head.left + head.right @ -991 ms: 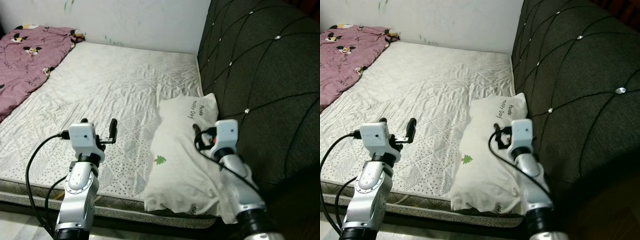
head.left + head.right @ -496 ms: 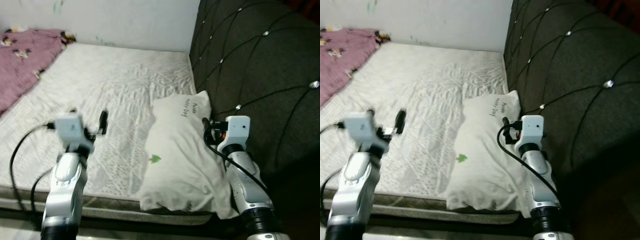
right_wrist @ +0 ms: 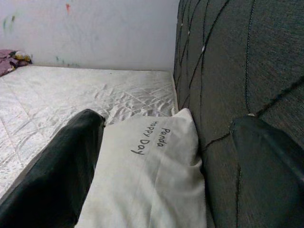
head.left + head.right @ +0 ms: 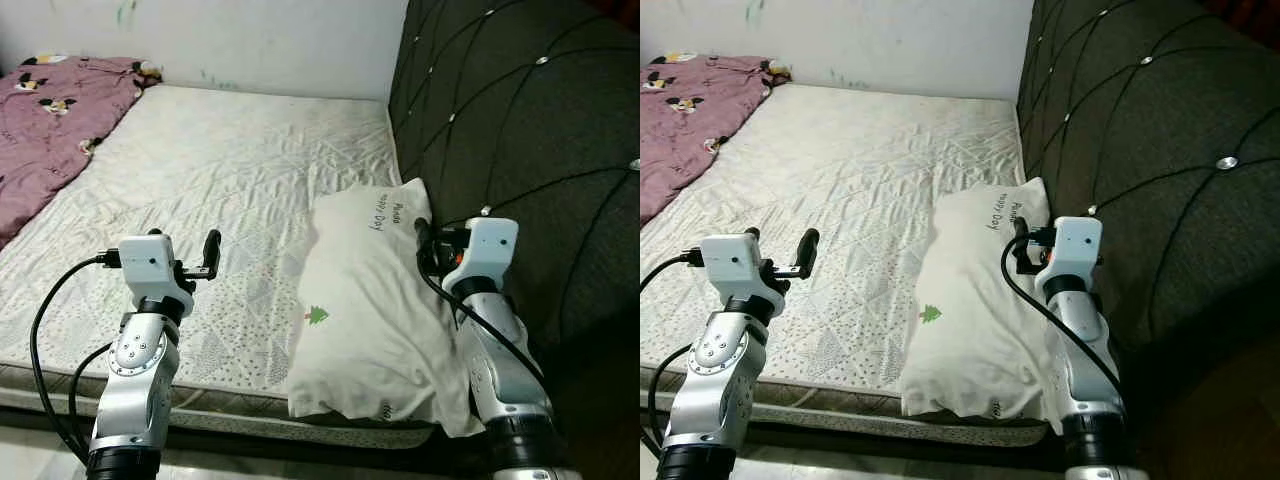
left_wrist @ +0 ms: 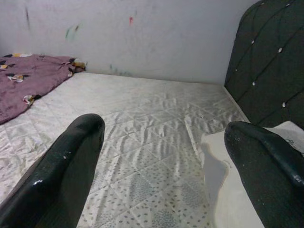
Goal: Clean up the room
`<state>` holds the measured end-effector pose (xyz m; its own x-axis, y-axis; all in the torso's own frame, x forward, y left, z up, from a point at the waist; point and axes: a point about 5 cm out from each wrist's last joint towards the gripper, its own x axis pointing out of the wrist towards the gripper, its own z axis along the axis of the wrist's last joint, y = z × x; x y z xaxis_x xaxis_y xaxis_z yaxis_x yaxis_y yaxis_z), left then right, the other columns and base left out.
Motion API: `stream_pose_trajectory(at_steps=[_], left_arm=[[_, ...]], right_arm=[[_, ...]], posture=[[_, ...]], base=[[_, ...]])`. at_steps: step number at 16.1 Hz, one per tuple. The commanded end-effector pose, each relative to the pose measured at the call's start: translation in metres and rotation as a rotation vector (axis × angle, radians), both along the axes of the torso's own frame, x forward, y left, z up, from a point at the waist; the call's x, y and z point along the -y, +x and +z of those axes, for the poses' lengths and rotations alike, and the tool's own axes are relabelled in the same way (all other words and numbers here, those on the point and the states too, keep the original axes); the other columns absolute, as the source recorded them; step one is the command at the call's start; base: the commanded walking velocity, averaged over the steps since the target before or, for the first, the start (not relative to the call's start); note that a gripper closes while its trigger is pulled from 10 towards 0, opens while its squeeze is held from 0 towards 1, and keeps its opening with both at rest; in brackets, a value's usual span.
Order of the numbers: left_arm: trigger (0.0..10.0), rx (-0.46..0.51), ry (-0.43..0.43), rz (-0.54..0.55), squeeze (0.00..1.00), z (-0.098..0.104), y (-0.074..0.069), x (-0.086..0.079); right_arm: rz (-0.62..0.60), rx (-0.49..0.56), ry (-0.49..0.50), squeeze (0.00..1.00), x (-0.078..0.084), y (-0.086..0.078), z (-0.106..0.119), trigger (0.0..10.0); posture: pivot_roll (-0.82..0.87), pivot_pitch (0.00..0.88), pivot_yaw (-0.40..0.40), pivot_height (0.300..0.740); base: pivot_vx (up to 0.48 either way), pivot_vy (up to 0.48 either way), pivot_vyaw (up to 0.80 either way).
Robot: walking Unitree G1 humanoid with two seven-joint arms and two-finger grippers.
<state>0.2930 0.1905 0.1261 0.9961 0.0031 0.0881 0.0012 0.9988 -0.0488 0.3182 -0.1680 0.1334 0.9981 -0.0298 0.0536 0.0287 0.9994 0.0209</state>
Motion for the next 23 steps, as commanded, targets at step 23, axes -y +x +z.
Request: stream_pose_trajectory(at_steps=[23], left_arm=[[10.0, -0.033, -0.012, 0.009, 0.00, 0.003, -0.023, 0.005]], right_arm=[[0.003, -0.050, 0.042, 0.00, -0.003, -0.016, -0.001, 10.0]], posture=[[-0.06, 0.065, -0.003, 0.740]], base=[[0.000, 0.099, -0.21]])
